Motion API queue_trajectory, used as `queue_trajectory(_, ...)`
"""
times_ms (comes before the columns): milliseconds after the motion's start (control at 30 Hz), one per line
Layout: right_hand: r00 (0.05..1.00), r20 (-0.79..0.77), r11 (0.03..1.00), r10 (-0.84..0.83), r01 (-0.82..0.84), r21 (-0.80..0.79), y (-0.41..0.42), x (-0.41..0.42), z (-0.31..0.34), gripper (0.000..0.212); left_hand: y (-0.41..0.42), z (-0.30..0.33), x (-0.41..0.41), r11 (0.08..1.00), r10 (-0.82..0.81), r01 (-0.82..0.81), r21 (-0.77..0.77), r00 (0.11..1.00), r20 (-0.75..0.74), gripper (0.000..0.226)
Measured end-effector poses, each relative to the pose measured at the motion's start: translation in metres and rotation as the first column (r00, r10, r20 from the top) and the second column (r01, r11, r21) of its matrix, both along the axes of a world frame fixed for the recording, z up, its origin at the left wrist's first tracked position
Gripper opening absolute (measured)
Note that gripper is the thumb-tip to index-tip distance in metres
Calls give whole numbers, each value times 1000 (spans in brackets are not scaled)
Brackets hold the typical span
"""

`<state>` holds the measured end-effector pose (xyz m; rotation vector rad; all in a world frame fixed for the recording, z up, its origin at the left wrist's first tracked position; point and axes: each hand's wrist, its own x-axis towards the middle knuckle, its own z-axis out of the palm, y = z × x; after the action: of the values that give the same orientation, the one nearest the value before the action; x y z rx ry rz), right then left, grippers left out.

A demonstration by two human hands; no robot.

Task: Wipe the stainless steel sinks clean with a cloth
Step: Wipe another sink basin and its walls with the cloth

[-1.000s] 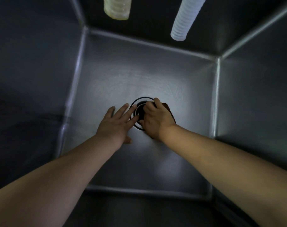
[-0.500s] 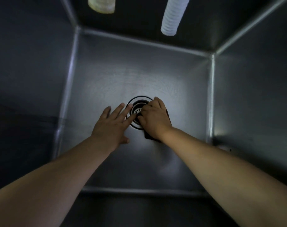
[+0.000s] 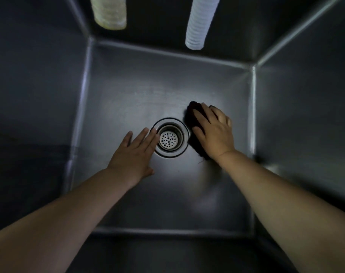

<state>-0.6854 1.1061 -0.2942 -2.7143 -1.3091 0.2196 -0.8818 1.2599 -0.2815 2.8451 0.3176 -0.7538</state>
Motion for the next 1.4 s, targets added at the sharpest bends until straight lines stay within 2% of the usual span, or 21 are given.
queue_trajectory(100,1000,-6,1000,2,-2,-19,-7,-9,-9,52,7,9,-4,994,91,-86,-67,994,65,94)
queue_trajectory(233,997,-18,995,78,-79,-60,-26,-40,-5,61,28,32,-18,978,205,-208,27,976,78,88)
queue_trajectory(333,972,-43,968,230,-233,-93,-49,-79,-1,64,43,45,-33,945,316,-314,95,949,-8,89)
queue_trajectory(467,852,-80,843,517,-523,-127,-38,-133,-7,76,51,50,-47,917,393,-387,94,918,-52,89)
queue_trajectory(567,814,-93,813,573,-579,-55,10,-153,-14,82,57,46,-48,897,443,-442,29,895,-60,86)
queue_trajectory(767,889,-22,888,458,-458,-31,116,-106,-17,72,73,48,-48,849,525,-527,33,850,48,78)
queue_trajectory(933,971,22,970,238,-236,-55,163,-27,-16,71,74,48,-44,875,478,-479,73,878,28,78)
queue_trajectory(1167,995,102,995,10,0,-105,96,50,-15,72,76,56,-40,876,472,-472,98,881,16,76)
queue_trajectory(1300,993,85,984,-84,96,-149,35,34,-10,73,73,59,-33,902,419,-416,116,908,1,73)
queue_trajectory(1400,992,127,972,-23,52,-228,0,0,-2,77,74,63,-31,907,410,-409,98,912,7,69)
